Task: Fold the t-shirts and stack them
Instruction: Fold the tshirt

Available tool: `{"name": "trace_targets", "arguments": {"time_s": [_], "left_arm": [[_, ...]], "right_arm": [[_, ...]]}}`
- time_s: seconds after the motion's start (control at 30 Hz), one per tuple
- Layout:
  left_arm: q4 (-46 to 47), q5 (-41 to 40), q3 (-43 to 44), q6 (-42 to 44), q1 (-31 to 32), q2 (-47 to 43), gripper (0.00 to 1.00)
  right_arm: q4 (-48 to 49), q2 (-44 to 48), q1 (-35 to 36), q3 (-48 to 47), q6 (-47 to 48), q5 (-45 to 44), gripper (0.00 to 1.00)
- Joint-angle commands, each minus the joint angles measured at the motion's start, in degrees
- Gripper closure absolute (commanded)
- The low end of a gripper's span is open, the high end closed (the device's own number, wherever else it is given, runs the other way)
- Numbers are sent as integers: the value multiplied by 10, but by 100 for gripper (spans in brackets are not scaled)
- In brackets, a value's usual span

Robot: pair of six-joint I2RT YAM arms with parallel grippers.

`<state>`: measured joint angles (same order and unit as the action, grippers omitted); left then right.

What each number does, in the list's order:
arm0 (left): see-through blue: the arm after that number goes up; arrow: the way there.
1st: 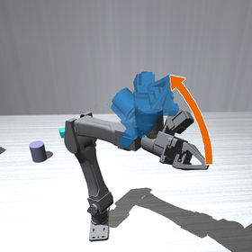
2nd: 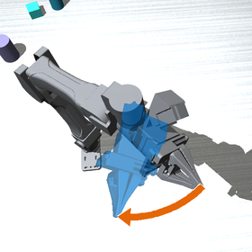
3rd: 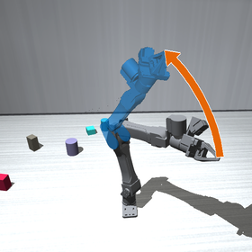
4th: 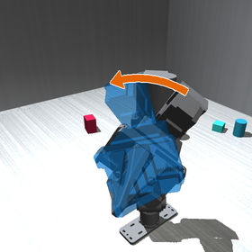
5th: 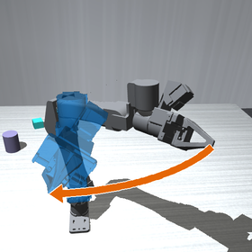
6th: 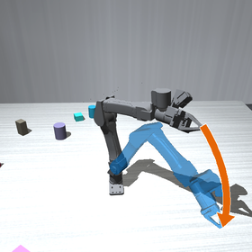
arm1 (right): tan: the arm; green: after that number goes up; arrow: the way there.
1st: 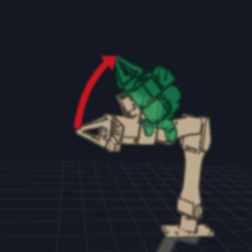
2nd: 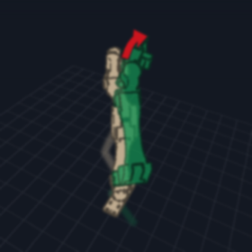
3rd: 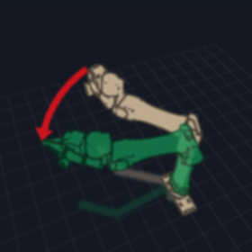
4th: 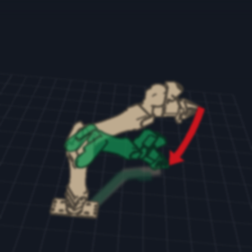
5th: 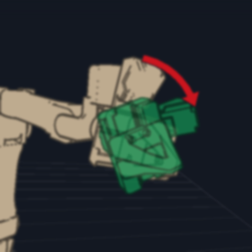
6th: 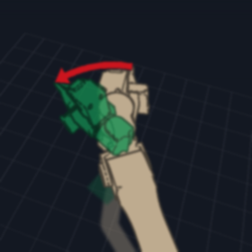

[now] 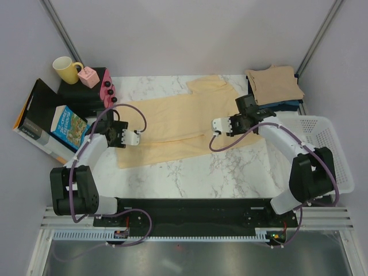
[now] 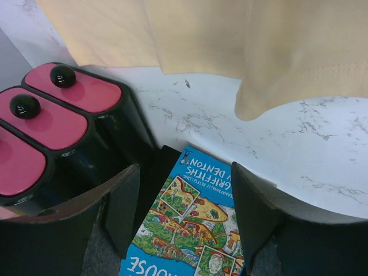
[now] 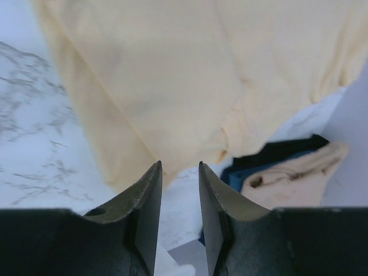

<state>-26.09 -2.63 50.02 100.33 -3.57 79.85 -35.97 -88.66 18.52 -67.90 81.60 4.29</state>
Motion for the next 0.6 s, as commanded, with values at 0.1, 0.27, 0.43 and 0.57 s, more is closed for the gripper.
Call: {"name": "trace_targets", "arguments": {"time_s": [0.1,0.27,0.43,0.57], "left_arm": [[9,19,-28,-15,20,-39,28],[5,15,-36,-35,30,-52,28],[2,9,-51,-43,49,-69,28],[0,7,-54,-49,49,-73,28]], "right_arm": [[-44,-21,53,51,-15,70,62],[0,-49,71,50,-24,65,66],[-3,-97,71,14,-37,63,64],[4,-116,71,4,-38,68,64]]}}
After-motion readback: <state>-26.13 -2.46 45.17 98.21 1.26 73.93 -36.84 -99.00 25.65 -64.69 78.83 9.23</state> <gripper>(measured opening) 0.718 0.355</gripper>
